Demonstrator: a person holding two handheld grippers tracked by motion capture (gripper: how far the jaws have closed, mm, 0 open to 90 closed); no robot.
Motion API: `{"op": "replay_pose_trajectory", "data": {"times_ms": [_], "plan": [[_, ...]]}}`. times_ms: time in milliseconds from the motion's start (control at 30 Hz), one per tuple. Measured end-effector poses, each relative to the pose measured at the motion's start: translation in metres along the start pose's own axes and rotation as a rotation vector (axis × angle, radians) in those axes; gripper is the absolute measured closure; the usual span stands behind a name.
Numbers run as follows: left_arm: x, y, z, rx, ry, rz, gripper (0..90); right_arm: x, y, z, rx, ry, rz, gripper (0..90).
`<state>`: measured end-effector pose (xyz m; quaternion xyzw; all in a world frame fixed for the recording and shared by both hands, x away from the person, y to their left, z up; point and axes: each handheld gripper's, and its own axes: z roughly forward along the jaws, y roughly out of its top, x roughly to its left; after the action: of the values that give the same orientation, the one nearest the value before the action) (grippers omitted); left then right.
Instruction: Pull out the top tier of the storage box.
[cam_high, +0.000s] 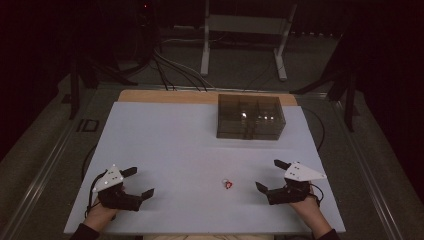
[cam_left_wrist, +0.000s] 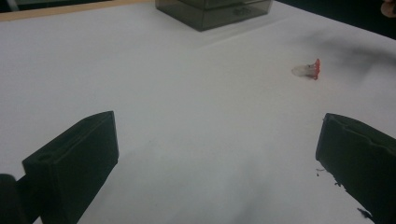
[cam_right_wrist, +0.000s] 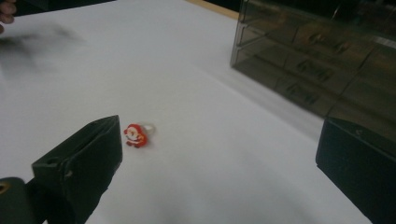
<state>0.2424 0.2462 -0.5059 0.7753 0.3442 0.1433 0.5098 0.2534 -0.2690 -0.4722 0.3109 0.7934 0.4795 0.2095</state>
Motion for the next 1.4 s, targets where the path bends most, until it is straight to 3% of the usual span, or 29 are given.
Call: {"op": "replay_pose_trajectory", "data": {"times_ms": [333, 567, 900, 1167, 1400], "plan": [[-0.001, 0.000, 0.000, 0.001, -0.005, 0.002, 0.0, -0.008, 0.023, -0.012, -0.025, -0.032, -0.076, 0.7], [-0.001, 0.000, 0.001, 0.003, -0.008, 0.000, 0.0, -0.015, 0.037, -0.015, -0.017, -0.051, -0.155, 0.7], [-0.001, 0.000, 0.001, -0.002, -0.011, 0.000, 0.0, -0.018, 0.050, -0.006, 0.004, -0.109, -0.276, 0.7], [-0.001, 0.000, 0.001, -0.002, -0.016, 0.001, 0.0, -0.020, 0.056, 0.003, 0.020, -0.135, -0.337, 0.8], [-0.001, 0.000, 0.001, -0.003, -0.018, 0.003, 0.0, -0.021, 0.059, 0.015, 0.059, -0.167, -0.417, 0.8]]}}
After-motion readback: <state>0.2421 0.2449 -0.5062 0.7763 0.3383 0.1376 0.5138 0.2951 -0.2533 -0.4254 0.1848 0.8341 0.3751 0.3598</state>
